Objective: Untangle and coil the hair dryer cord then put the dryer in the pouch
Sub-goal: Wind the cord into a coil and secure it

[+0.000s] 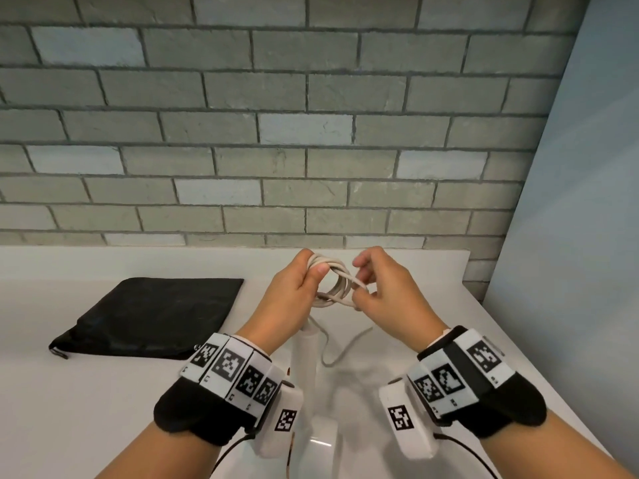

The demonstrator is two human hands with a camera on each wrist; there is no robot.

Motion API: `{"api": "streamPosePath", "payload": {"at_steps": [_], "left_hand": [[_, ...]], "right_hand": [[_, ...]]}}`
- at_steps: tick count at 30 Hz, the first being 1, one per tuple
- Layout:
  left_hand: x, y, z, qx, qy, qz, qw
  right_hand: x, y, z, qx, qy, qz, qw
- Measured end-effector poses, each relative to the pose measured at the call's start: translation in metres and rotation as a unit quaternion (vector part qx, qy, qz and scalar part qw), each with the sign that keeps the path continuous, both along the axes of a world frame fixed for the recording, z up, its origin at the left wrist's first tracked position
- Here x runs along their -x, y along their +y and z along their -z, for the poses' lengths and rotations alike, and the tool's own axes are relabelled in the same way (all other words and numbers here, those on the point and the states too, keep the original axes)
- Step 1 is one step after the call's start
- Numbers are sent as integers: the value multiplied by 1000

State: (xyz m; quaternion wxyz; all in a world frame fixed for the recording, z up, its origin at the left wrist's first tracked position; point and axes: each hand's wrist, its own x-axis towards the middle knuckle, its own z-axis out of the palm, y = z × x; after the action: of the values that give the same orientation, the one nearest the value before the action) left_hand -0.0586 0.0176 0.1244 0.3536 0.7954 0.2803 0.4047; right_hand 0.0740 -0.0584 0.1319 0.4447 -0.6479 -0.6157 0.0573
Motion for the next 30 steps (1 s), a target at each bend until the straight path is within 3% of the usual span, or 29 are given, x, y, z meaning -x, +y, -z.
{"api": "streamPosePath", "payload": {"at_steps": [2, 4, 7, 9, 11, 14, 17, 22, 24, 28, 30], "left_hand": [[-3, 1, 0, -12, 12, -12, 1000], [-5, 3, 1, -12, 14, -21, 1000], [-6, 8, 3, 1, -1, -36, 999], [-8, 9, 4, -3, 7, -36, 999], [-9, 10, 5, -11, 18, -44, 999], [-4, 22, 7, 11, 3, -74, 997], [1, 29, 11, 8, 20, -84, 996], [-5, 27, 16, 7, 32, -101, 994], [-4, 26, 16, 8, 35, -110, 993], [-2, 24, 16, -10, 41, -140, 989], [2, 26, 16, -3, 22, -166, 986]], "right_hand": [[-7, -4, -3, 39, 1, 3, 999], [-12, -9, -1, 49, 105, -36, 993], [-17, -18, 4, 34, 318, -141, 937], [-20, -23, 10, 22, 373, -180, 910], [-28, -27, 15, 21, 318, -149, 936], [-55, -36, 23, 44, 158, -70, 984], [-87, -45, 33, 66, 72, -24, 995], [-107, -44, 39, 22, -44, 98, 994], [-120, -44, 45, 14, -21, 126, 992], [-142, -50, 52, 0, 211, 90, 973], [-145, -61, 47, 14, 251, 55, 966]]}}
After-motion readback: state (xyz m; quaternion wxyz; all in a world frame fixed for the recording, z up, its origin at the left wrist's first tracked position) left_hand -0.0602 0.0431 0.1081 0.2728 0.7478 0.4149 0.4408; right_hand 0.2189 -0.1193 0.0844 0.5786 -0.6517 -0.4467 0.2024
